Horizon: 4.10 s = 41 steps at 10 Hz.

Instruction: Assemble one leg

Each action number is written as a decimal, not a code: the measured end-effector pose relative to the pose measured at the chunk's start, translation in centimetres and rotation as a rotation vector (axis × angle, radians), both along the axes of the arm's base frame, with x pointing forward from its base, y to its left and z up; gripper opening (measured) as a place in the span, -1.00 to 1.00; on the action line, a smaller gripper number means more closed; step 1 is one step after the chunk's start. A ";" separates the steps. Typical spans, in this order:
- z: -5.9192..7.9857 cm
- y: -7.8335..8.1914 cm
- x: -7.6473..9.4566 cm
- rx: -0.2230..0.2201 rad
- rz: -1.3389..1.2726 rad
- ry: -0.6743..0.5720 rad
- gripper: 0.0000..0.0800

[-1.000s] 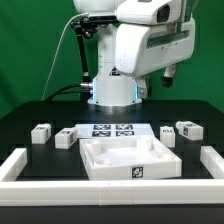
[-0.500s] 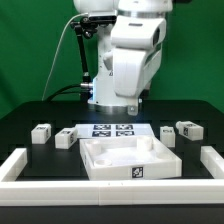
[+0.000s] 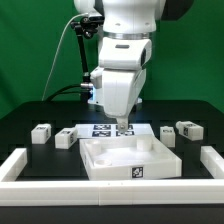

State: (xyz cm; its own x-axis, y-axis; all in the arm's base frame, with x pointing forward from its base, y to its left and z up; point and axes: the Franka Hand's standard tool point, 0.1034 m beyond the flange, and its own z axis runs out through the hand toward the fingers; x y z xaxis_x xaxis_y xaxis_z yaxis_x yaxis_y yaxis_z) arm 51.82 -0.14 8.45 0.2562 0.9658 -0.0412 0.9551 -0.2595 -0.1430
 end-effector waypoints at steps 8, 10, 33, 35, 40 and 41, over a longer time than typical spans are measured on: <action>-2.3 -1.7 -2.9 0.058 0.250 -0.020 0.62; -2.4 -1.7 -2.9 0.058 0.250 -0.019 0.62; -7.3 -3.7 -6.9 0.101 0.273 0.002 -0.81; -7.3 -3.7 -6.9 0.101 0.273 0.002 -0.81; -7.4 -0.1 -5.7 0.120 0.296 -0.009 -0.81; -7.3 0.6 -5.4 0.124 0.293 -0.013 -0.81</action>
Offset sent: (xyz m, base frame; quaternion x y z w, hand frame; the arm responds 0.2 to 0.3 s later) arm -0.0277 0.0169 -0.0085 -0.0205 0.0847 -0.1187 0.9891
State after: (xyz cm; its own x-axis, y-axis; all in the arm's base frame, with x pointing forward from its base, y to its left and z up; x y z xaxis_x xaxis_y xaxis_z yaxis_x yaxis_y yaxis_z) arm 46.46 0.42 1.10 -0.0335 0.9960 0.0825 0.9887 0.0451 -0.1433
